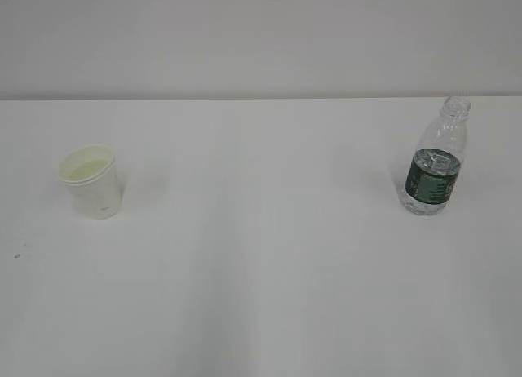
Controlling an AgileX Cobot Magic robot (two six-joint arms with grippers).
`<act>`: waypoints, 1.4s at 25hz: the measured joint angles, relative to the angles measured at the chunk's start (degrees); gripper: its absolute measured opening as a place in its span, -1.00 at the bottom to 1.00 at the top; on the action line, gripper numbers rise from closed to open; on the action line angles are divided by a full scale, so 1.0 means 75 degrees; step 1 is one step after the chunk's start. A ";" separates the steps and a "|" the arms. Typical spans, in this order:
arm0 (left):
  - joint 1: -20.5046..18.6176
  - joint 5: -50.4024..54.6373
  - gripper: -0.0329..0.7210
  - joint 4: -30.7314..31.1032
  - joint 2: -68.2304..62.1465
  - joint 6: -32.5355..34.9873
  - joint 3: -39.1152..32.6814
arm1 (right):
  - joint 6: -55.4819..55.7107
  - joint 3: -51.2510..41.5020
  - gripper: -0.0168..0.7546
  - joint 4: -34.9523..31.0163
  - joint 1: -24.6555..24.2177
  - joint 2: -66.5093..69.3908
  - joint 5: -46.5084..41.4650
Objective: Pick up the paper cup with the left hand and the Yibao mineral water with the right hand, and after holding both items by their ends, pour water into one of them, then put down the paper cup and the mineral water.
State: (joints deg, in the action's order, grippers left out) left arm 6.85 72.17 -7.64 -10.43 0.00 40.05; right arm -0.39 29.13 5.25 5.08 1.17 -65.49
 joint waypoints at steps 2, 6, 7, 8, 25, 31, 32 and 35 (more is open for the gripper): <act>0.0000 0.0000 0.35 0.0067 0.0000 0.0000 0.0000 | 0.0000 0.0000 0.39 0.0000 0.0000 0.0000 0.0000; 0.0000 0.0000 0.35 0.0077 0.0000 0.0000 0.0000 | 0.0000 0.0000 0.39 0.0000 0.0000 0.0000 0.0000; 0.0000 0.0000 0.35 0.0096 0.0000 0.0000 0.0000 | 0.0000 0.0000 0.39 0.0000 0.0000 0.0000 0.0000; 0.0000 0.0000 0.35 0.0134 0.0000 -0.0080 0.0000 | 0.0000 0.0000 0.39 0.0000 0.0000 0.0000 0.0000; 0.0000 -0.0770 0.35 0.0225 0.0000 -0.0191 -0.0772 | 0.0000 0.0000 0.39 0.0000 0.0000 0.0000 0.0005; 0.0000 -0.0988 0.35 0.0210 0.0000 -0.0191 -0.1229 | 0.0000 0.0000 0.39 0.0000 0.0000 0.0000 0.0005; 0.0000 -0.1022 0.35 0.0195 0.0000 -0.0191 -0.1294 | 0.0000 0.0000 0.39 0.0000 0.0000 0.0000 0.0005; 0.0000 -0.1122 0.34 0.0195 0.0000 -0.0191 -0.1366 | 0.0000 0.0000 0.39 0.0000 0.0000 0.0000 0.0005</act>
State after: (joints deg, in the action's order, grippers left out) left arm 6.85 63.76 -6.18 -10.43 -1.43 29.80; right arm -0.39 29.13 5.25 5.08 1.17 -65.44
